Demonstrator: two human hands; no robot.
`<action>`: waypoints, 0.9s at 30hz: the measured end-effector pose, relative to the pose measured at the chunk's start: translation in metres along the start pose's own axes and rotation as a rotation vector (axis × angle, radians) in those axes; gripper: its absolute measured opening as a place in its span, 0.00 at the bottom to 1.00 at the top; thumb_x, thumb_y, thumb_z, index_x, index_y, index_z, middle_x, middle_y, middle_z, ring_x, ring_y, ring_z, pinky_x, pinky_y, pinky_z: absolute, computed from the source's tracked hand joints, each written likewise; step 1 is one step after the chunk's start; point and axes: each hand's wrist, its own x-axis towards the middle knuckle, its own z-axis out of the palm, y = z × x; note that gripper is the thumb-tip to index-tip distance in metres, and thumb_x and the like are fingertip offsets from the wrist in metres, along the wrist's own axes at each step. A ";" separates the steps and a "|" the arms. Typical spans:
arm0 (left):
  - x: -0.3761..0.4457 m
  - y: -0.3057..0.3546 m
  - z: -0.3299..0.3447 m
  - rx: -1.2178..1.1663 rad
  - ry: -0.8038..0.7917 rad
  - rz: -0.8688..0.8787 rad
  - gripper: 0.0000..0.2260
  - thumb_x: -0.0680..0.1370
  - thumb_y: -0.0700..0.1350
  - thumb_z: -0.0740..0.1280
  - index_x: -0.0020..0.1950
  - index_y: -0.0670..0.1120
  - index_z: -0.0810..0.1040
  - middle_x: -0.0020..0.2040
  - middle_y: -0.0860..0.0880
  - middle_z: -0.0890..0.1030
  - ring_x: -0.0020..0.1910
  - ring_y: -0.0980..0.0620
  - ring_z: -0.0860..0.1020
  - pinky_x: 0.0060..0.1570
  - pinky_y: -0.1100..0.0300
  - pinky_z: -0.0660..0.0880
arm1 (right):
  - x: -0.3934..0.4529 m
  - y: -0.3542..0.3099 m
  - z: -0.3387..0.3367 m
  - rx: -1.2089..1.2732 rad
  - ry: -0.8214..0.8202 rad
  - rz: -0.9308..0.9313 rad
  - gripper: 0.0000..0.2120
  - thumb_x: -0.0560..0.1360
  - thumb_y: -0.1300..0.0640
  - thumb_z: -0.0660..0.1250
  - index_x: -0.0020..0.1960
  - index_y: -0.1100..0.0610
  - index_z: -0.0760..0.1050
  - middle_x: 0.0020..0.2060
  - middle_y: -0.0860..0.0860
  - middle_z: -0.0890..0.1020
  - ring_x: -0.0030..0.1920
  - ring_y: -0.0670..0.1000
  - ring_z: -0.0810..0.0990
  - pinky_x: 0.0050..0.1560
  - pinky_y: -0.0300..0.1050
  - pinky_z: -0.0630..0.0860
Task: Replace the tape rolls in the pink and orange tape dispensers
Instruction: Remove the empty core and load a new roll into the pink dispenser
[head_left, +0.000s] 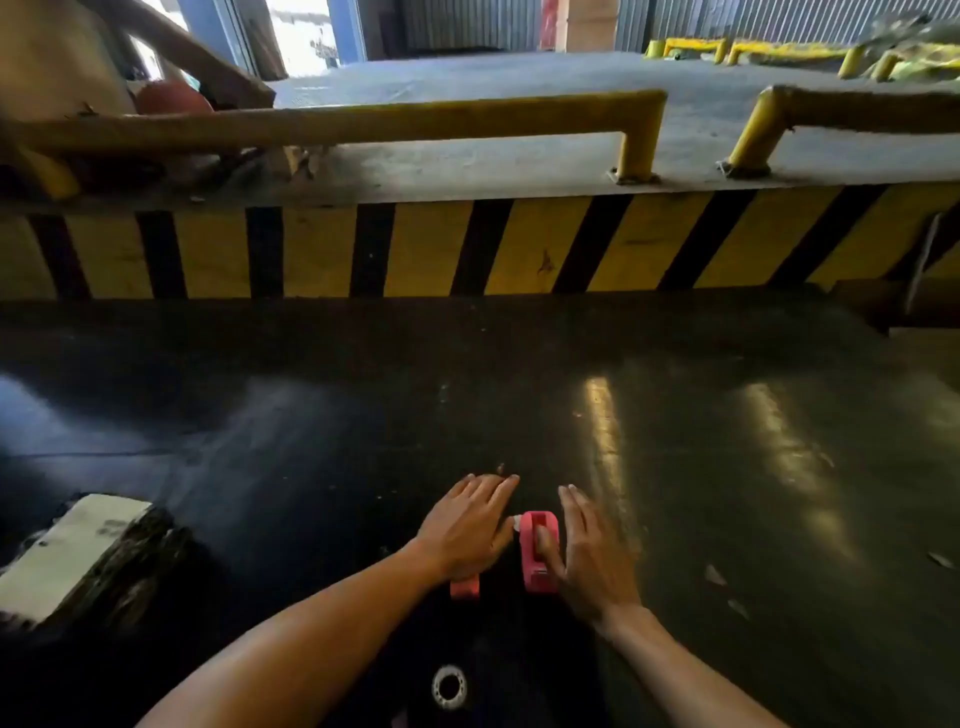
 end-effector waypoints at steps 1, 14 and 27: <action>0.002 0.001 0.005 -0.026 -0.047 0.004 0.27 0.82 0.56 0.55 0.80 0.49 0.55 0.78 0.46 0.65 0.77 0.49 0.62 0.78 0.51 0.55 | -0.001 0.003 0.005 0.035 -0.036 0.042 0.31 0.81 0.40 0.54 0.79 0.56 0.57 0.78 0.54 0.62 0.77 0.51 0.61 0.73 0.42 0.54; 0.030 0.006 0.046 -0.096 -0.277 0.022 0.29 0.81 0.51 0.63 0.79 0.51 0.57 0.77 0.47 0.66 0.76 0.46 0.65 0.74 0.47 0.63 | -0.013 0.020 0.051 0.192 -0.176 0.216 0.29 0.79 0.40 0.61 0.75 0.51 0.63 0.71 0.51 0.73 0.68 0.51 0.74 0.67 0.47 0.73; 0.008 0.013 0.058 0.099 -0.259 0.028 0.29 0.79 0.47 0.63 0.79 0.44 0.58 0.72 0.42 0.72 0.71 0.43 0.69 0.70 0.45 0.67 | -0.027 0.030 0.055 0.074 -0.193 0.165 0.33 0.76 0.42 0.67 0.77 0.49 0.60 0.70 0.49 0.73 0.68 0.51 0.72 0.67 0.50 0.71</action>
